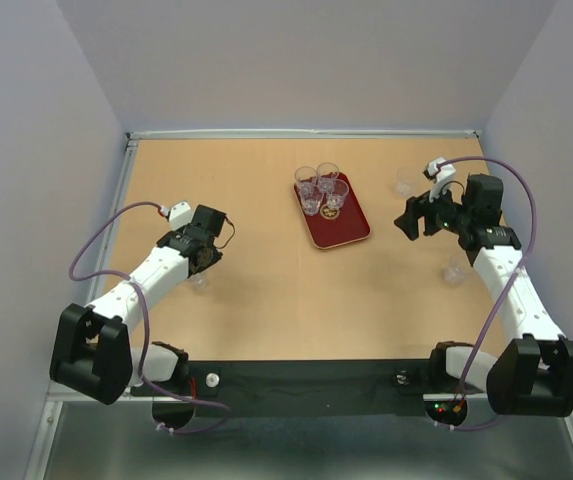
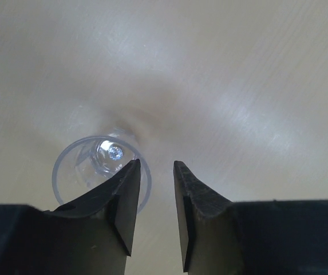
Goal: Place the glasses into the tray
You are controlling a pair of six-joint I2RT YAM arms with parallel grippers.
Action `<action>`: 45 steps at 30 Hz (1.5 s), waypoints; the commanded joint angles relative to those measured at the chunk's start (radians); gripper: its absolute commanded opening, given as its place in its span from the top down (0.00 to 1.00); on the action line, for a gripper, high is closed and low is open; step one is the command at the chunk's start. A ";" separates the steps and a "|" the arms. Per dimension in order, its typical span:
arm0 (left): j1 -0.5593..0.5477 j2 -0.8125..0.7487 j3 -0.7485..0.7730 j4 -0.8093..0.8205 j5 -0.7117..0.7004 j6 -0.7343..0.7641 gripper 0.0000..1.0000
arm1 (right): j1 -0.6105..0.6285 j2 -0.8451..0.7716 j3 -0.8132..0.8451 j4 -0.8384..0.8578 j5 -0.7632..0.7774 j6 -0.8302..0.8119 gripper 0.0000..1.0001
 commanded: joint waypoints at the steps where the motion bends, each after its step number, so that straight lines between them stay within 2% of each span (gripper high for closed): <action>1: 0.013 0.005 0.000 0.024 0.016 0.026 0.63 | -0.012 -0.031 0.000 0.045 -0.008 0.013 0.22; 3: 0.014 0.014 0.001 0.022 0.025 0.029 0.67 | -0.014 -0.034 0.000 0.045 -0.010 0.015 0.22; 9: 0.014 0.040 -0.005 0.033 0.050 0.046 0.67 | -0.021 -0.043 0.003 0.046 -0.011 0.021 0.22; 10: 0.014 0.046 -0.003 0.033 0.054 0.050 0.70 | -0.023 -0.044 0.001 0.046 -0.013 0.021 0.22; 12: 0.017 0.055 -0.002 0.036 0.066 0.063 0.79 | -0.026 -0.049 0.003 0.046 -0.014 0.023 0.22; 13: 0.017 0.057 0.006 0.036 0.073 0.069 0.96 | -0.027 -0.049 0.004 0.046 -0.014 0.023 0.22; 14: 0.017 0.057 0.012 0.034 0.083 0.082 0.99 | -0.029 -0.051 0.003 0.046 -0.014 0.024 0.22; 16: 0.019 0.051 0.033 0.034 0.105 0.098 1.00 | -0.030 -0.052 0.004 0.048 -0.016 0.024 0.22; 20: 0.016 0.034 0.081 0.092 0.304 0.219 1.00 | -0.032 -0.051 0.001 0.048 -0.020 0.027 0.22; 25: -0.021 0.000 0.130 0.260 0.528 0.409 1.00 | -0.034 -0.051 0.000 0.048 -0.017 0.023 0.22; 27: -0.030 0.014 0.156 0.300 0.565 0.452 1.00 | -0.034 -0.049 -0.002 0.048 -0.019 0.023 0.22; 34: -0.108 0.172 0.355 0.329 0.626 0.537 1.00 | -0.034 -0.043 -0.002 0.048 -0.022 0.018 0.22; 42: -0.239 0.402 0.582 0.298 0.571 0.561 1.00 | -0.035 -0.040 -0.003 0.048 -0.016 0.015 0.22; 45: -0.268 0.468 0.624 0.294 0.547 0.555 1.00 | -0.037 -0.040 -0.003 0.048 -0.014 0.012 0.22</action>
